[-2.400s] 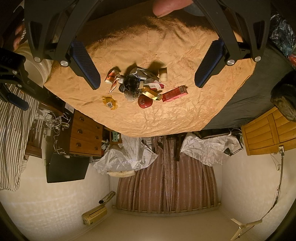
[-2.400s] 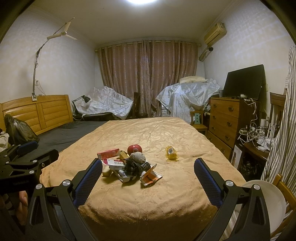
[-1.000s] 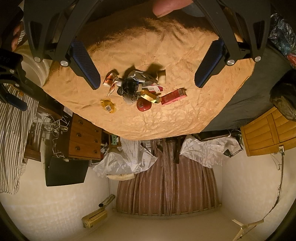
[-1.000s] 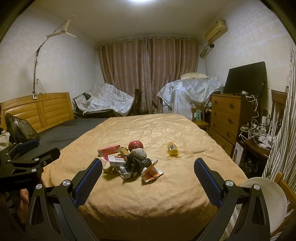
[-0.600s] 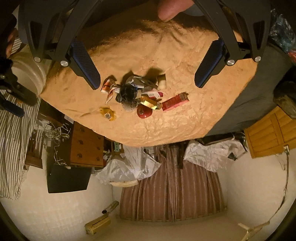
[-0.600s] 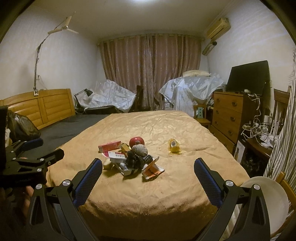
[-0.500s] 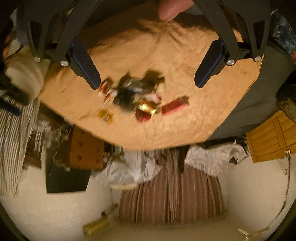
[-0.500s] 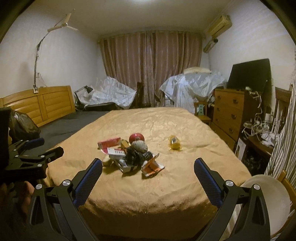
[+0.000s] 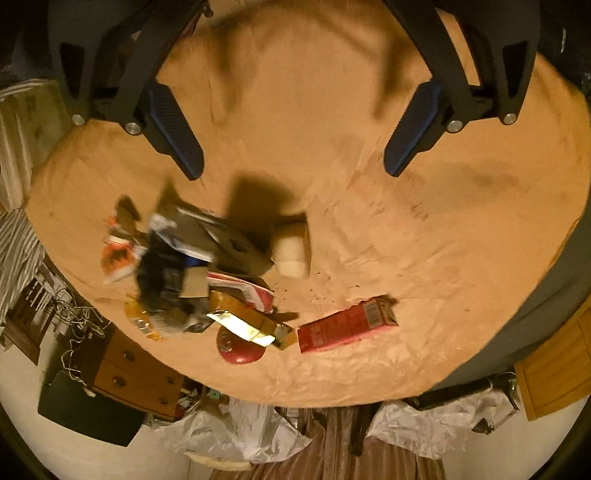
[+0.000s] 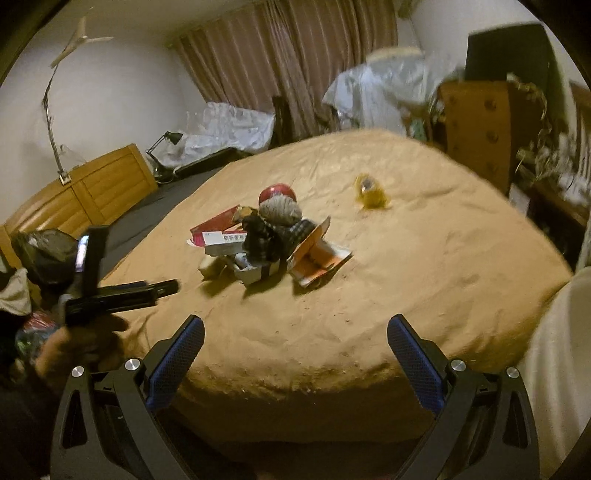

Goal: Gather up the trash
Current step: 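Grasp the beige sponge with the left tool while the right tool grasps the orange-white paper packet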

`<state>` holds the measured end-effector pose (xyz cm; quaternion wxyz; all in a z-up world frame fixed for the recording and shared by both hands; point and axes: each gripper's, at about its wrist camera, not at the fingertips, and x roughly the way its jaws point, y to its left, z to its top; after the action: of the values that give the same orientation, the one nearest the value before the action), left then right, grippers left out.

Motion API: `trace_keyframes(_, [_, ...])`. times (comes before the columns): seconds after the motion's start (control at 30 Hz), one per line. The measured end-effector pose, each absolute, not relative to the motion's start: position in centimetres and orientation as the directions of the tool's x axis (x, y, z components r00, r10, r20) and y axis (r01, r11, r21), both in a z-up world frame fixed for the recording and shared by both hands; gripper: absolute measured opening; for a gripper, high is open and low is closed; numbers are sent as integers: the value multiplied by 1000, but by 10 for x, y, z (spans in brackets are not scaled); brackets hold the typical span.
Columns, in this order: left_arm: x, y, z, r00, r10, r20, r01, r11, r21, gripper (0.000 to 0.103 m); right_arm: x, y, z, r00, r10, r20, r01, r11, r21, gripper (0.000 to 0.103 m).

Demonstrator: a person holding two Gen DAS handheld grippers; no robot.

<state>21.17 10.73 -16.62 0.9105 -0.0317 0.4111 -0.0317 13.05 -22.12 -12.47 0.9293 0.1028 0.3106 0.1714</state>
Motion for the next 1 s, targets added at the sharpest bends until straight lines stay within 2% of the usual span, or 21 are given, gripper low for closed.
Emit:
trace_keyframes(0.07, [229,103,-173,652,-91,-753,48,996,-78,86,148,-225,-132,720,423,-551,-256,899,355,98])
trace_keyframes(0.13, [240,101,-178,644,-88,-760,57,996,-67,78,174,-224,-143,686,469,-557,-253,871,421,88])
trace_keyframes(0.17, [245,100,-180,642,-86,-762,60,996,-63,77,189,-225,-150,665,491,-563,-236,853,465,77])
trace_keyframes(0.2, [249,101,-182,640,-88,-763,60,996,-65,76,199,-225,-153,654,503,-565,-223,842,492,71])
trace_keyframes(0.27, [258,101,-185,638,-102,-764,62,995,-82,73,223,-221,-159,646,507,-571,-204,835,511,64])
trace_keyframes(0.47, [279,103,-190,636,-140,-759,71,990,-123,65,291,-193,-168,640,463,-613,-178,866,468,62])
trace_keyframes(0.6, [289,108,-197,626,-138,-767,44,989,-142,49,321,-176,-175,622,428,-655,-156,888,433,62])
trace_keyframes(0.77, [294,111,-197,628,-135,-767,30,988,-150,38,344,-166,-190,606,361,-708,-128,924,361,62])
trace_keyframes(0.83, [297,111,-197,625,-134,-769,27,988,-151,31,347,-163,-193,608,346,-715,-135,932,336,49])
trace_keyframes(0.9, [298,110,-197,627,-128,-768,21,989,-148,30,348,-160,-196,602,349,-718,-148,932,330,31])
trace_keyframes(1.0, [293,116,-194,645,-110,-756,-10,988,-152,29,340,-160,-195,617,347,-706,-170,935,311,14])
